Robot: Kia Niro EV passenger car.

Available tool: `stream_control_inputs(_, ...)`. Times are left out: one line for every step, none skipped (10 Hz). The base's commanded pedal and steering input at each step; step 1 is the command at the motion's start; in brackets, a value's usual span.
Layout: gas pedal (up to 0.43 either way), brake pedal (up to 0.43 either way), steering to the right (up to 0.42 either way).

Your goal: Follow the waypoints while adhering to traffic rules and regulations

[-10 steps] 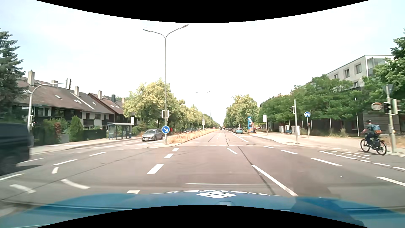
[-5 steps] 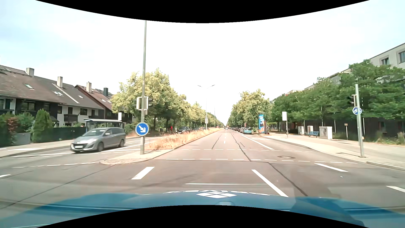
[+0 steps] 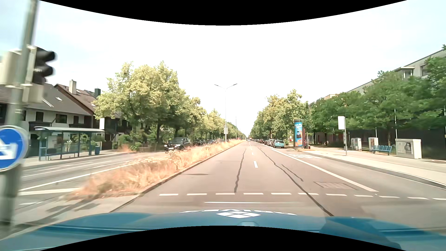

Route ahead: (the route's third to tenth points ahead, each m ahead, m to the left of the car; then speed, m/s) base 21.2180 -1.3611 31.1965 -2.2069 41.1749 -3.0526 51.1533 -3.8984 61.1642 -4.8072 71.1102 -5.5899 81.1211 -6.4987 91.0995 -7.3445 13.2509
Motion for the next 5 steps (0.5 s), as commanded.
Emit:
stream_control_inputs(0.177, 0.0, 0.013)
stream_control_inputs(0.189, 0.0, 0.015)
stream_control_inputs(0.189, 0.0, 0.017)
stream_control_inputs(0.189, 0.0, 0.016)
stream_control_inputs(0.189, 0.0, 0.016)
